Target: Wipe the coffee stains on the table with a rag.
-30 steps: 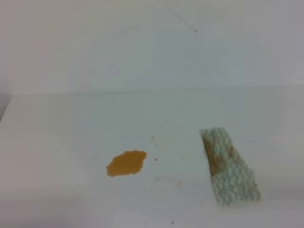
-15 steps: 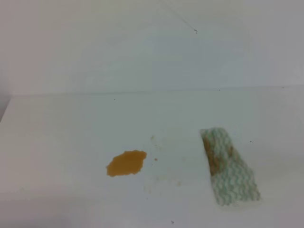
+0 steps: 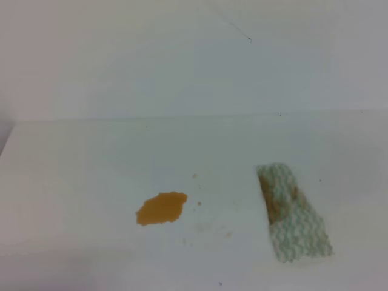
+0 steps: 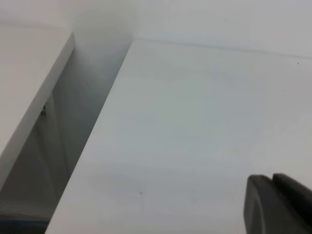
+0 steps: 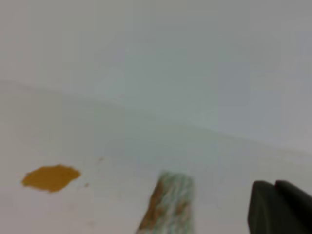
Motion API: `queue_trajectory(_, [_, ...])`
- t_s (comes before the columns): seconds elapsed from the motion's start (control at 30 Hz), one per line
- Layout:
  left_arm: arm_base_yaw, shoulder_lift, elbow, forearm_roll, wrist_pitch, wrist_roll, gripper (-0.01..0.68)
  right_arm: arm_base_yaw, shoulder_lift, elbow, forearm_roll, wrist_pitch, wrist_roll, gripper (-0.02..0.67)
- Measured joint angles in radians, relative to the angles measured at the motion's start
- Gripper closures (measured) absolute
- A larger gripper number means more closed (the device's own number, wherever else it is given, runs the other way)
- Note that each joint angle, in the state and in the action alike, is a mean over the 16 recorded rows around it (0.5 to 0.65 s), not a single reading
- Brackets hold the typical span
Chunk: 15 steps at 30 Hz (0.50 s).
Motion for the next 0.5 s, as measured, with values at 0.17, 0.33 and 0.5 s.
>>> queue_trajectory(0.17, [0.0,0.002,0.0,0.0,0.0,0.0,0.672,0.006,0.159,-0.048,0.11,0.105,-0.109,0.65])
queue_trajectory(0.33, [0.0,0.0,0.0,0.0,0.0,0.0,0.672,0.01,0.318,-0.082,0.152,0.163,-0.15,0.646])
queue_trajectory(0.5, [0.0,0.003,0.0,0.0,0.0,0.0,0.672,0.028,0.471,-0.122,0.157,0.165,-0.174,0.615])
